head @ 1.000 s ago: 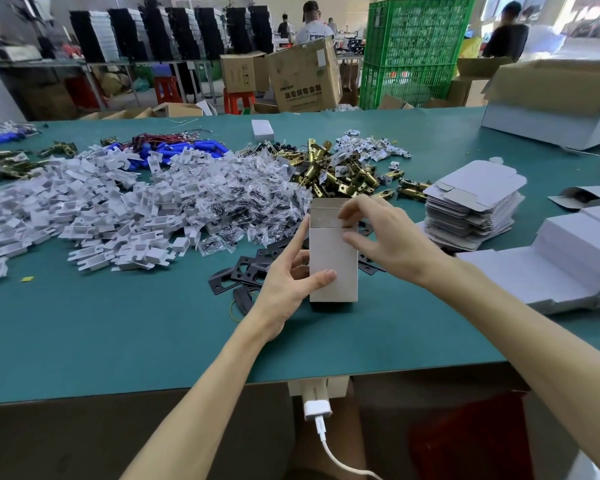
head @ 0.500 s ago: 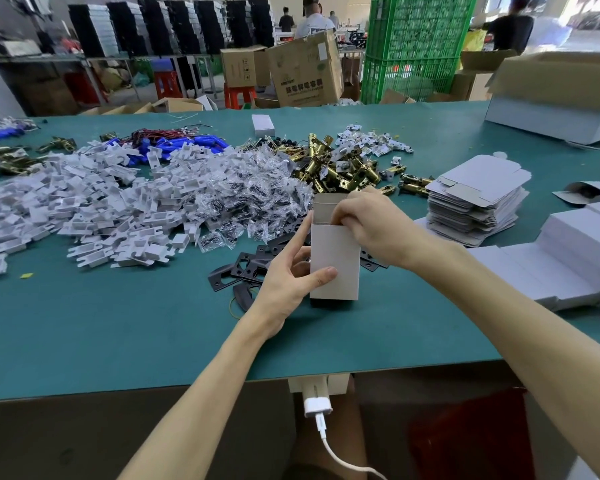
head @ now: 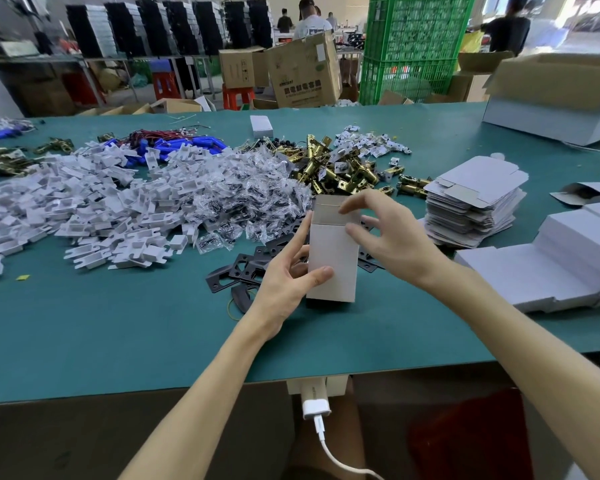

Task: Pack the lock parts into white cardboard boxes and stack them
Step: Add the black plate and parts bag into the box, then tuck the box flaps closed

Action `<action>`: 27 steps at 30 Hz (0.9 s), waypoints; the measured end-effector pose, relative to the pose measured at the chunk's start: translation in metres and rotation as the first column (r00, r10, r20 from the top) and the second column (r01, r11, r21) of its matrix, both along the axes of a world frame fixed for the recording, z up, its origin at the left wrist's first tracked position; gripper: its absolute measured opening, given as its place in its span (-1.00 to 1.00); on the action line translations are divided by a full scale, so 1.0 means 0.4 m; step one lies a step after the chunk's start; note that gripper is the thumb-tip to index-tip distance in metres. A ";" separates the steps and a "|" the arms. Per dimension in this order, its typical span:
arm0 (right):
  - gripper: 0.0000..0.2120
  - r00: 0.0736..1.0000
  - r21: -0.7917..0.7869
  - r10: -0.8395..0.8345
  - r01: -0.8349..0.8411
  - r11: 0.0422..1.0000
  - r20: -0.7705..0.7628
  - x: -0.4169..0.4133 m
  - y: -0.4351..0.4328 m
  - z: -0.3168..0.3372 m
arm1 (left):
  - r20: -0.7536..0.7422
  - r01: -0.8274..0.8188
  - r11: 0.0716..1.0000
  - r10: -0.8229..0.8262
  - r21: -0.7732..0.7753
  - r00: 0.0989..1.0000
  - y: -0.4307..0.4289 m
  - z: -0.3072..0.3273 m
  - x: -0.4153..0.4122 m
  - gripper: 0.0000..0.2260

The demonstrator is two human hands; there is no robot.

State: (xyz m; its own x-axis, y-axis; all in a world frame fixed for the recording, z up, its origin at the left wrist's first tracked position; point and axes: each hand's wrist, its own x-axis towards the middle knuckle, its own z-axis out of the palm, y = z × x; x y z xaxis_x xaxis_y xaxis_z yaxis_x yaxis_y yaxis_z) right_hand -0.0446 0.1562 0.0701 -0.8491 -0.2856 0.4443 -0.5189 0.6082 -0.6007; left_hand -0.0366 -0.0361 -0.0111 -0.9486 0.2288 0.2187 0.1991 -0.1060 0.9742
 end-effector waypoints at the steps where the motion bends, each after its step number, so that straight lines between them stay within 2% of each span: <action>1: -0.80 0.999 -0.043 -0.039 0.038 0.998 -0.029 0.006 -0.001 -0.020 | -0.001 0.000 1.000 0.000 0.001 1.000 -0.001 -0.001 0.000 -0.24; 2: -0.74 0.996 -0.111 -0.084 0.080 0.991 -0.034 0.012 -0.004 -0.040 | -0.003 -0.003 1.000 0.003 0.004 1.000 -0.001 -0.001 -0.001 -0.25; 4: -0.64 0.988 -0.300 -0.147 0.156 0.941 0.052 0.022 -0.010 -0.077 | -0.012 -0.010 1.000 0.010 0.009 1.000 -0.002 -0.002 -0.003 -0.27; 7: -0.61 0.964 -0.517 -0.017 0.158 0.841 0.267 0.032 -0.020 -0.119 | -0.027 -0.036 0.999 0.037 0.037 0.999 -0.005 -0.006 -0.004 -0.31; 10: -0.60 0.945 -0.606 0.062 0.154 0.780 0.320 0.037 -0.025 -0.145 | -0.004 -0.075 0.996 0.075 0.046 0.997 -0.009 -0.010 -0.006 -0.36; 14: -0.74 0.928 -0.667 0.078 0.201 0.717 0.364 0.046 -0.030 -0.176 | 0.036 -0.064 0.998 0.064 -0.010 0.997 -0.002 -0.013 -0.003 -0.52; 17: -0.79 0.900 -0.700 0.137 0.218 0.680 0.414 0.058 -0.035 -0.205 | 0.049 -0.111 0.990 0.115 -0.084 0.992 0.002 -0.015 -0.005 -0.80; 21: -0.79 0.882 -0.681 0.163 0.211 0.702 0.442 0.059 -0.038 -0.216 | 0.070 -0.170 0.983 0.174 -0.068 0.982 -0.001 -0.020 -0.006 -0.70; 25: -0.84 0.889 -0.665 0.142 0.211 0.717 0.435 0.059 -0.032 -0.219 | 0.025 -0.105 0.993 0.107 -0.062 0.994 -0.005 -0.011 -0.002 -0.83; 27: -0.86 0.892 -0.674 0.153 0.198 0.711 0.424 0.062 -0.032 -0.219 | -0.003 -0.069 0.997 0.068 -0.022 0.998 -0.009 -0.007 -0.001 -0.75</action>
State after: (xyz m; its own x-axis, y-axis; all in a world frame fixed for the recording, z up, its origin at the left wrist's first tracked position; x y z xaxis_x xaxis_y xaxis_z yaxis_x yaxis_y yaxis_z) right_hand -0.0197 0.1435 -0.0177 -0.9945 -0.0286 0.1008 -0.0989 -0.0590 -0.9933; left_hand -0.0371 -0.0398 -0.0140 -0.9616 0.1682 0.2168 0.2077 -0.0702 0.9757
